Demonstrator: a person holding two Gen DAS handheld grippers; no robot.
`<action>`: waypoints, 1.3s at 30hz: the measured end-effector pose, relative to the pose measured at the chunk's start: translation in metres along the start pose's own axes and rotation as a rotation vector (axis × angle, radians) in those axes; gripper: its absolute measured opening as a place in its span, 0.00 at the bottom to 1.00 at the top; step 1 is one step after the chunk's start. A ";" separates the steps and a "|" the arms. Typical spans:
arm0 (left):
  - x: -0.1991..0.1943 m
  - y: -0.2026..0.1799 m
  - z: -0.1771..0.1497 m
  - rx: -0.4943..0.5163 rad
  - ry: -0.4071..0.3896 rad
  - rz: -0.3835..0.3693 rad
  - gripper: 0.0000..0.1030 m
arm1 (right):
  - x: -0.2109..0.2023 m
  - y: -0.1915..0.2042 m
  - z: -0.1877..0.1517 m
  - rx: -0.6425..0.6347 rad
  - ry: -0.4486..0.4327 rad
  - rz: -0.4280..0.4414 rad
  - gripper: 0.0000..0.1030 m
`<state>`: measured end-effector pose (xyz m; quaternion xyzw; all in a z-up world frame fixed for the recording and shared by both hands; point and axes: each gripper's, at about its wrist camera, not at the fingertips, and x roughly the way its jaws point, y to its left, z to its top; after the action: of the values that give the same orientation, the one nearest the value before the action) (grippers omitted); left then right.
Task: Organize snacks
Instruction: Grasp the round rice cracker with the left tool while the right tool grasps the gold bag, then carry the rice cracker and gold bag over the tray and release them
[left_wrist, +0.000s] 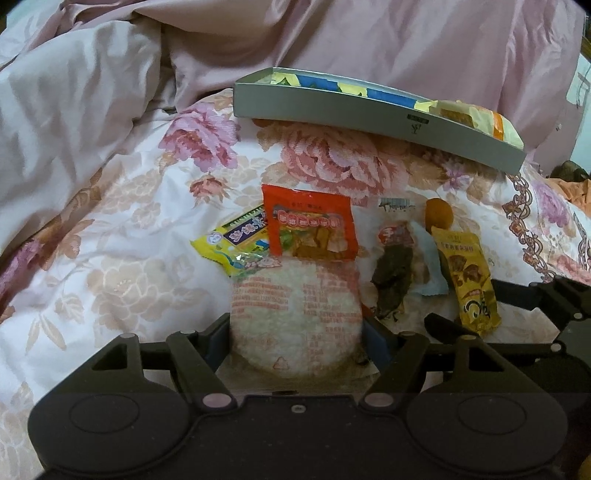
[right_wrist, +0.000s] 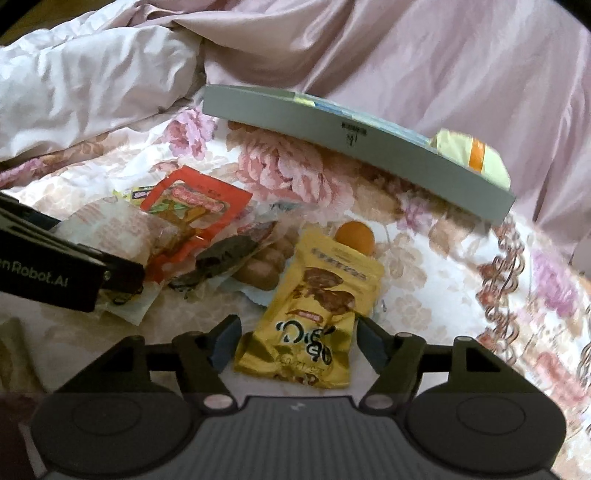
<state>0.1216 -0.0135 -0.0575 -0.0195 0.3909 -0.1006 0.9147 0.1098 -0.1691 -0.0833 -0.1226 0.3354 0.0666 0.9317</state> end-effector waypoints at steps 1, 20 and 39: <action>0.000 0.000 0.000 0.006 0.000 -0.001 0.73 | 0.001 -0.004 -0.001 0.031 0.008 0.015 0.72; -0.016 -0.013 -0.002 0.048 -0.115 -0.021 0.71 | -0.019 0.005 -0.003 0.013 -0.089 0.011 0.55; -0.010 -0.014 0.113 -0.073 -0.319 -0.066 0.71 | -0.032 -0.039 0.070 0.012 -0.351 -0.063 0.56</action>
<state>0.1934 -0.0304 0.0299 -0.0814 0.2434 -0.1119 0.9600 0.1358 -0.1891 -0.0038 -0.1139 0.1640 0.0557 0.9783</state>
